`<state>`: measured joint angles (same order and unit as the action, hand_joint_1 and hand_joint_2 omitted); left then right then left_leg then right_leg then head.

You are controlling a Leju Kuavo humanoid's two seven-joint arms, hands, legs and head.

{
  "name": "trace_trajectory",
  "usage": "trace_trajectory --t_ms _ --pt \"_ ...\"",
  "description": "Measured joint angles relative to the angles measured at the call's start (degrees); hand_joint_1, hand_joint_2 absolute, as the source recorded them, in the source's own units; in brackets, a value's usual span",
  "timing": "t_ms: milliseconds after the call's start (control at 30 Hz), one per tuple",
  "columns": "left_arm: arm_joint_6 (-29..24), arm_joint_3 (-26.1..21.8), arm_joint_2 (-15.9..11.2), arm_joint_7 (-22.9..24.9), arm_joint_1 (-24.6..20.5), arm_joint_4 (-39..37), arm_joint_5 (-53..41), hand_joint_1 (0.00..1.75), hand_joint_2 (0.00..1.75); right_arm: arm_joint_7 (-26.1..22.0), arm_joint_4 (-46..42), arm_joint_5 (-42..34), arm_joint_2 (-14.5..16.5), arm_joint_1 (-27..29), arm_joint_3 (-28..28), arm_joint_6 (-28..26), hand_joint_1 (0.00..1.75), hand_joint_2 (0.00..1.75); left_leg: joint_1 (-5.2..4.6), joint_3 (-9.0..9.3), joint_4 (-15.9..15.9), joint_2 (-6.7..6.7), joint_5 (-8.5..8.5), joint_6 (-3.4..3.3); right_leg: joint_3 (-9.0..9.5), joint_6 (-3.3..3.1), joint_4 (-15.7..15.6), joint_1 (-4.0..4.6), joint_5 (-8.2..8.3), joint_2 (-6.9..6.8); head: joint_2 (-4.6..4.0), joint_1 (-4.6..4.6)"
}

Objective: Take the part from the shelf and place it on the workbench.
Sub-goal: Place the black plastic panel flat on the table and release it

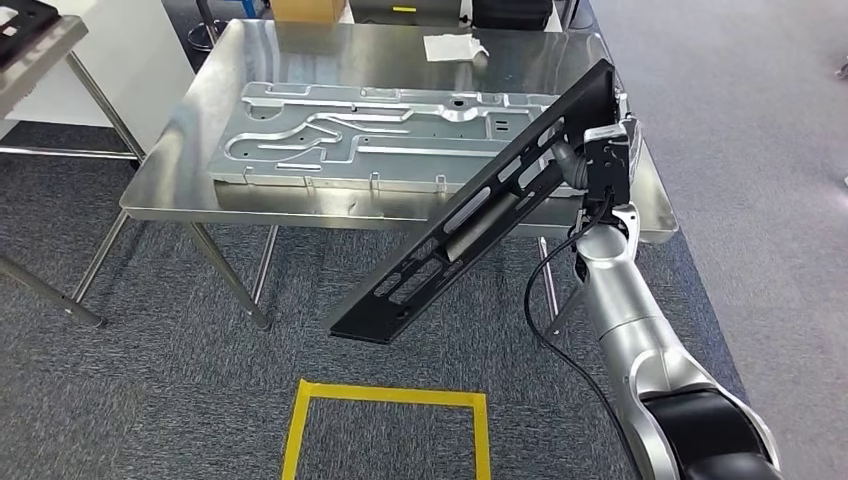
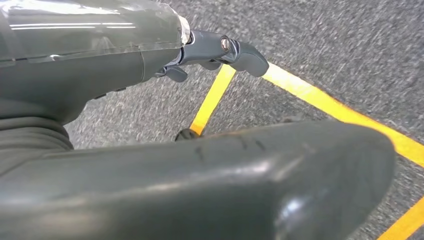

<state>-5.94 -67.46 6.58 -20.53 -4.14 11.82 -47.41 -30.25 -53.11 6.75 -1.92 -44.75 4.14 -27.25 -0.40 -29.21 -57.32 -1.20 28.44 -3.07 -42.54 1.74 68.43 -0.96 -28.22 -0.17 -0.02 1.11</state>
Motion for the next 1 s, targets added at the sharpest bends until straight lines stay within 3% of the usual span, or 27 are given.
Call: trace_trajectory --t_ms 67,100,133,233,300,333,400,433,467,500,600,633,667,733,800,833,900,933,967,1000 --pt "0.16 -0.08 0.19 0.00 0.07 -0.04 -0.09 0.00 0.00 -0.01 -0.34 0.22 -0.35 0.12 -0.16 -0.65 1.75 1.75 -0.12 1.36 -0.12 -0.35 1.37 0.35 1.43 -0.84 -7.17 0.55 5.85 0.17 0.00 -0.01" --pt "0.25 -0.11 0.27 -0.01 -0.02 -0.07 -0.23 0.00 0.00 -0.04 -0.63 0.34 -0.52 0.26 -0.33 -1.23 1.75 1.75 -0.12 1.70 -0.05 -0.52 1.99 0.66 1.85 -1.16 -9.16 0.88 7.68 0.25 0.01 -0.03" --pt "0.32 -0.14 0.34 -0.03 -0.09 -0.08 -0.36 0.00 0.00 -0.16 -1.03 0.43 -0.64 0.44 -0.59 -2.09 1.75 1.75 -0.11 2.03 -0.20 -0.62 2.28 0.99 2.08 -1.42 -10.04 1.06 8.23 0.32 0.01 -0.06" --pt "0.45 -0.16 0.25 -0.04 -0.26 -0.07 -0.82 0.00 0.00 -2.06 -2.66 0.42 -0.58 0.79 -2.02 -6.97 1.75 1.75 -0.04 1.52 -3.07 -0.32 1.30 2.09 4.03 -2.39 -10.65 0.81 6.95 0.33 0.01 -0.16" --pt "0.56 -0.16 0.19 0.03 -0.40 -0.06 -1.24 0.00 0.00 -4.90 -3.51 1.30 0.03 0.83 -4.21 -10.73 1.75 1.75 0.21 -2.03 -9.08 0.22 0.86 2.82 5.80 -2.91 -11.00 0.49 5.82 0.20 0.01 -0.15" --pt "0.60 -0.15 0.21 0.10 -0.43 -0.06 -1.44 0.00 0.00 -6.39 -3.86 2.65 0.64 0.86 -6.00 -11.79 1.75 1.75 0.39 -4.44 -12.44 0.48 1.78 3.17 6.57 -3.04 -11.05 0.46 5.14 0.16 0.00 -0.13" --pt "0.62 -0.15 0.20 0.28 -0.36 -0.06 -1.70 0.00 0.00 -8.56 -4.61 6.00 2.32 0.99 -10.39 -12.46 1.75 1.75 0.85 -8.76 -16.59 0.72 5.82 3.70 8.18 -2.99 -11.05 0.35 3.68 0.25 0.00 -0.12" --pt "0.62 -0.15 0.19 0.34 -0.32 -0.06 -1.77 0.00 0.00 -9.14 -4.98 7.29 3.20 1.09 -12.53 -12.55 1.75 1.75 1.01 -10.07 -16.65 0.79 7.31 3.91 9.14 -2.87 -11.05 0.26 2.91 0.33 0.00 -0.12" --pt "0.61 -0.15 0.16 0.38 -0.29 -0.06 -1.79 0.00 0.00 -9.38 -5.30 8.15 3.99 1.21 -14.35 -12.59 1.75 1.75 1.11 -10.71 -15.20 0.83 7.41 4.02 10.20 -2.68 -11.05 0.13 2.09 0.39 0.00 -0.12" --pt "0.61 -0.15 0.15 0.39 -0.27 -0.06 -1.80 0.00 0.00 -9.46 -5.56 8.71 4.60 1.30 -15.84 -12.64 1.75 1.75 1.16 -10.70 -12.38 0.89 5.80 4.10 11.31 -2.45 -11.05 0.00 1.25 0.40 0.00 -0.12" --pt "0.56 -0.15 0.12 0.44 0.02 -0.07 -1.87 0.00 0.00 -9.49 -7.09 11.04 6.66 1.45 -19.98 -12.78 1.75 1.75 0.97 -9.72 -2.80 1.35 -4.89 3.83 13.71 -1.48 -10.96 -0.13 -1.15 0.37 0.00 -0.13" --pt "0.50 -0.15 0.12 0.45 0.04 -0.08 -1.90 0.00 0.00 -9.51 -7.78 11.71 7.38 1.47 -21.28 -12.80 1.75 1.75 0.83 -9.57 -1.43 1.42 -7.05 3.44 14.13 -1.04 -10.99 -0.06 -1.64 0.41 0.01 -0.11" --pt "0.44 -0.15 0.12 0.46 -0.06 -0.08 -1.91 0.00 0.00 -9.54 -8.46 11.95 7.91 1.46 -22.35 -12.81 1.75 1.75 0.69 -9.46 -1.09 1.42 -7.56 2.96 14.41 -0.57 -10.90 -0.04 -1.84 0.45 0.01 -0.11" --pt "0.29 -0.16 0.13 0.44 -0.33 -0.08 -1.81 0.00 0.00 -9.54 -9.57 11.41 8.66 1.46 -23.69 -12.82 1.75 1.75 0.73 -8.62 -0.77 1.16 -7.15 2.04 13.49 0.30 -8.93 -0.16 -0.98 0.41 0.01 -0.10" --pt "0.08 -0.17 0.12 0.43 -0.44 -0.08 -1.69 0.00 0.00 -9.55 -10.03 10.26 9.02 1.60 -24.26 -12.84 1.75 1.75 0.83 -7.36 -0.23 0.96 -6.48 1.34 9.91 0.66 -2.99 -0.31 -0.04 0.36 0.01 -0.12" --pt "-0.06 -0.17 0.11 0.43 -0.46 -0.08 -1.64 0.00 0.00 -9.55 -10.03 9.83 9.06 1.82 -24.37 -12.84 1.75 1.75 0.80 -6.73 -0.09 0.85 -5.99 1.09 7.52 0.68 0.47 -0.31 -0.59 0.34 0.00 -0.13" --pt "-0.33 -0.18 0.11 0.43 -0.49 -0.08 -1.58 0.00 0.00 -9.55 -9.97 9.22 9.08 2.43 -24.59 -12.84 1.75 1.75 0.64 -5.37 -0.05 0.56 -4.76 0.81 3.07 0.68 5.07 -0.29 -4.16 0.33 0.00 -0.13" --pt "-0.39 -0.19 0.11 0.43 -0.49 -0.08 -1.56 0.00 0.00 -9.54 -9.87 8.98 9.08 2.72 -24.70 -12.84 1.75 1.75 0.50 -4.57 -0.05 0.38 -4.09 0.77 1.69 0.64 5.44 -0.27 -5.90 0.33 0.00 -0.13" --pt "-0.43 -0.21 0.11 0.44 -0.47 -0.08 -1.55 0.00 0.00 -9.53 -9.74 8.73 9.09 2.92 -24.80 -12.84 1.75 1.75 0.33 -3.66 -0.05 0.22 -3.38 0.74 0.96 0.53 4.50 -0.22 -6.63 0.33 0.00 -0.13" --pt "-0.44 -0.22 0.12 0.44 -0.45 -0.08 -1.55 0.00 0.00 -9.53 -9.58 8.56 9.09 3.04 -24.87 -12.84 1.75 1.75 0.15 -2.61 -0.05 0.10 -2.58 0.72 0.90 0.25 2.01 -0.08 -5.57 0.33 0.00 -0.13"
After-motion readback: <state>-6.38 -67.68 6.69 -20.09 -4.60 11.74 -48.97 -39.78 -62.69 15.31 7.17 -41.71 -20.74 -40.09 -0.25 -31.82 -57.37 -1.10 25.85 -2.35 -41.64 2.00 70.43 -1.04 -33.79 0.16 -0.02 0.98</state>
